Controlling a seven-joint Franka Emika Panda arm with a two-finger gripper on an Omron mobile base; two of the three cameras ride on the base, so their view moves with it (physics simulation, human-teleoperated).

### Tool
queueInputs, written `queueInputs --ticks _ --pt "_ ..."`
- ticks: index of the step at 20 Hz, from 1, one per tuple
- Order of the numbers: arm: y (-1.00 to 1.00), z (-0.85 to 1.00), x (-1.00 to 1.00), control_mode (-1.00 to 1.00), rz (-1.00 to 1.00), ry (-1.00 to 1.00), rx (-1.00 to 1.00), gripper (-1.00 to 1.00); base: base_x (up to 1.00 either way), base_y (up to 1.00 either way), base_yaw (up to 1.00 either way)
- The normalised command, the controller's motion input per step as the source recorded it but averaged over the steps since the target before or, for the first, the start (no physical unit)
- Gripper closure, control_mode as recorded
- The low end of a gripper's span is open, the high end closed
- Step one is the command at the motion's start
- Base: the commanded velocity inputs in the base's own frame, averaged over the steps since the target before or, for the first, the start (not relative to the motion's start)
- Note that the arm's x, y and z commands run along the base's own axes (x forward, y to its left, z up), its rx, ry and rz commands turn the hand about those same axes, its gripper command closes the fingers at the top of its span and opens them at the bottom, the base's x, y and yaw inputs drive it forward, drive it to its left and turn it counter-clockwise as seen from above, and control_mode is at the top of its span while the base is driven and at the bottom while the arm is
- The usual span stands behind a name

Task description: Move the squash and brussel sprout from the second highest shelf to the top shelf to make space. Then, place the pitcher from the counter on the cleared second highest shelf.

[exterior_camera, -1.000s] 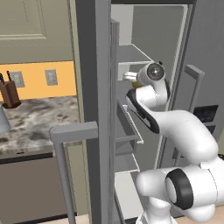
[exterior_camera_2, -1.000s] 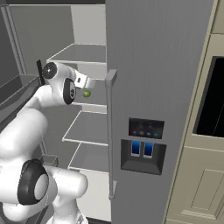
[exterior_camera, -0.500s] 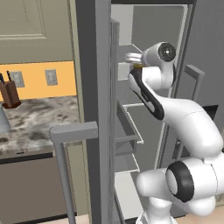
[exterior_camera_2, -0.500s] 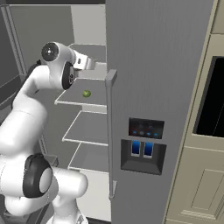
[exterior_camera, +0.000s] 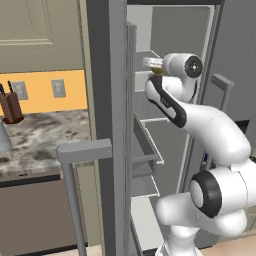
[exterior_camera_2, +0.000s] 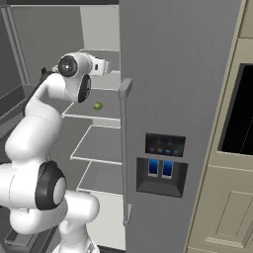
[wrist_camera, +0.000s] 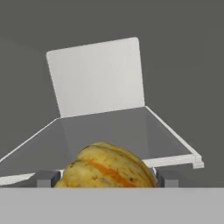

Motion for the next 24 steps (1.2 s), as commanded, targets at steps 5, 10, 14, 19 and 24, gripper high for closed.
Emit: queueInputs --ticks 5,10,14,19,24 --pt "-0.03 0.06 0.62 -1.00 0.00 0.19 0.00 1.00 0.00 0.00 0.00" --pt "0.06 0.00 0.61 -1.00 0.00 0.22 -0.03 1.00 0.00 0.00 0.00" --pt "0.02 -0.12 0.60 -1.00 0.00 0.11 -0.04 1.00 0.00 0.00 0.00" --pt "0.06 -0.28 0.69 -1.00 0.00 0.00 -0.04 1.00 0.00 0.00 0.00" --pt "0.21 -0.40 0.74 -1.00 0.00 -0.08 -0.05 -1.00 0.00 0.00 0.00"
